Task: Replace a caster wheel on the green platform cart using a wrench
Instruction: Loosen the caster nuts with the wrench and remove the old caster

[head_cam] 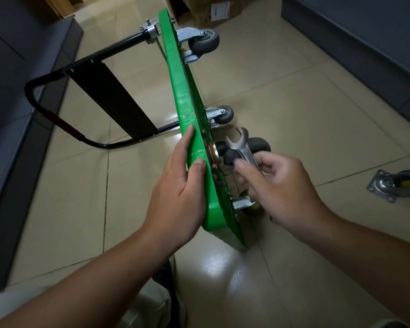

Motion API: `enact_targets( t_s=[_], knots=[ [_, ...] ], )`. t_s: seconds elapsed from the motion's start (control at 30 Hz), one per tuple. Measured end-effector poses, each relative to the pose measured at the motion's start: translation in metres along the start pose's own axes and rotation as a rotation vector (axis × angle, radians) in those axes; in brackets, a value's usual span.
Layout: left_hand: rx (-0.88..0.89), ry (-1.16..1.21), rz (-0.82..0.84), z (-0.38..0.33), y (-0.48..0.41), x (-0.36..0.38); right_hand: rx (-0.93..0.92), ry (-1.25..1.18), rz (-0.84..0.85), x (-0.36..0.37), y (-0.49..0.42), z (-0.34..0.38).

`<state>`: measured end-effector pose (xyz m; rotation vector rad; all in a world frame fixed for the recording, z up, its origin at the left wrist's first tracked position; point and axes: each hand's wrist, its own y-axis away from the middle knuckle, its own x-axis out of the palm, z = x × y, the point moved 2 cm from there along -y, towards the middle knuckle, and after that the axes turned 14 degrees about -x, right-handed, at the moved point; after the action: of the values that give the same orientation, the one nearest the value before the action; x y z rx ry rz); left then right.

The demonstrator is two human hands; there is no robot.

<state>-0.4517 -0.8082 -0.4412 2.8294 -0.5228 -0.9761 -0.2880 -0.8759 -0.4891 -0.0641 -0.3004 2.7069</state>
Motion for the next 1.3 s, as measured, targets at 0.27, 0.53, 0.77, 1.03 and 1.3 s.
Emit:
enact_targets(
  t_s=[0.27, 0.53, 0.77, 1.03, 1.3],
  knots=[
    [0.002, 0.022, -0.001, 0.0, 0.0, 0.0, 0.179, -0.007, 0.012, 0.019, -0.024, 0.011],
    [0.007, 0.001, -0.003, 0.002, -0.001, -0.002, 0.247, -0.109, 0.082, 0.023, -0.023, -0.001],
    [-0.016, 0.051, 0.035, 0.003, -0.002, -0.003, 0.189, -0.161, 0.126, 0.017, -0.026, -0.01],
    [0.001, 0.067, 0.029, 0.003, 0.003, -0.002, 0.139, -0.177, 0.155, 0.013, -0.028, -0.011],
    [0.021, 0.061, 0.024, 0.007, 0.002, -0.002, -0.07, -0.085, 0.2, 0.004, -0.028, -0.009]
  ],
)
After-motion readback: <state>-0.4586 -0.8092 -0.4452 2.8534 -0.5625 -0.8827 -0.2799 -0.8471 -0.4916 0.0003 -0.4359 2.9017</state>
